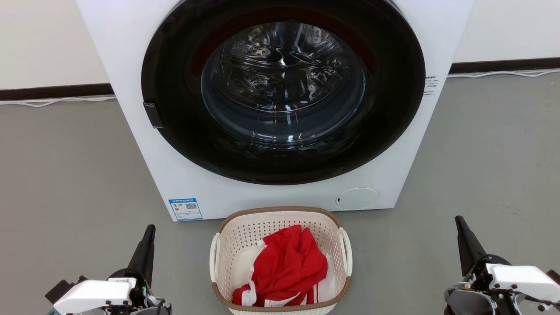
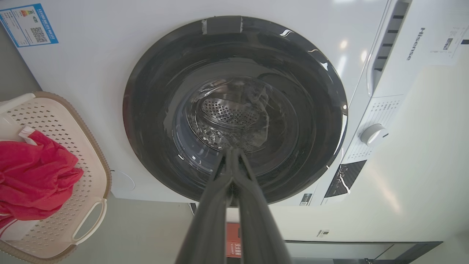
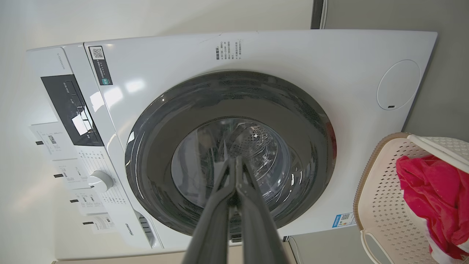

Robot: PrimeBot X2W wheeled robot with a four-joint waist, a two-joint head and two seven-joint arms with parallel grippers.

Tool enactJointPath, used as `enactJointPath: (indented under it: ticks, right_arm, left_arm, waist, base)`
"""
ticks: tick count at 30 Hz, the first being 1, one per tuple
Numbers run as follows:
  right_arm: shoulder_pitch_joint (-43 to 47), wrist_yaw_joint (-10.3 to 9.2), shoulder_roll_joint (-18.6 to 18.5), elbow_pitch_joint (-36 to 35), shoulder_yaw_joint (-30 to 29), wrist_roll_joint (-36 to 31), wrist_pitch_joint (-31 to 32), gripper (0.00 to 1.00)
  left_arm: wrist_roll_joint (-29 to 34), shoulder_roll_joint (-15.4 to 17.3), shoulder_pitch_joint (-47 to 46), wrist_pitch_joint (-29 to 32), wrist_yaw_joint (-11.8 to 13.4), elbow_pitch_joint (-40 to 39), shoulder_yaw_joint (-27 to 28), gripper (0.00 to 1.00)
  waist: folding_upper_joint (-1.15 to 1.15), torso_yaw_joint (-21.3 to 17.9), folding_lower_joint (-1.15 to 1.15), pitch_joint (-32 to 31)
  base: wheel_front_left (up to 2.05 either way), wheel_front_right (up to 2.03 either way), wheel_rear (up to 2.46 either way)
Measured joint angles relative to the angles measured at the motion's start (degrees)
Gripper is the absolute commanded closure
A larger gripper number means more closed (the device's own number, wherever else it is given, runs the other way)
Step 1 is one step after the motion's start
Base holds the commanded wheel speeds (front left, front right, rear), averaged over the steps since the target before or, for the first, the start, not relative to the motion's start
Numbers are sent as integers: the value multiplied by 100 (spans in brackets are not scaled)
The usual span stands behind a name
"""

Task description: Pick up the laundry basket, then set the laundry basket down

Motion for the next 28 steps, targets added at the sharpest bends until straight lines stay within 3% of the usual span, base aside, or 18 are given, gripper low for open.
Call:
enactJointPath:
  ticks: [28]
  right_arm:
    - [0,0,10,0,-11,-2,25,100]
  left_arm:
    - [2,-34,0,8,0,2,33,100]
  waist:
    - [0,0,0,0]
  base:
    - [0,0,0]
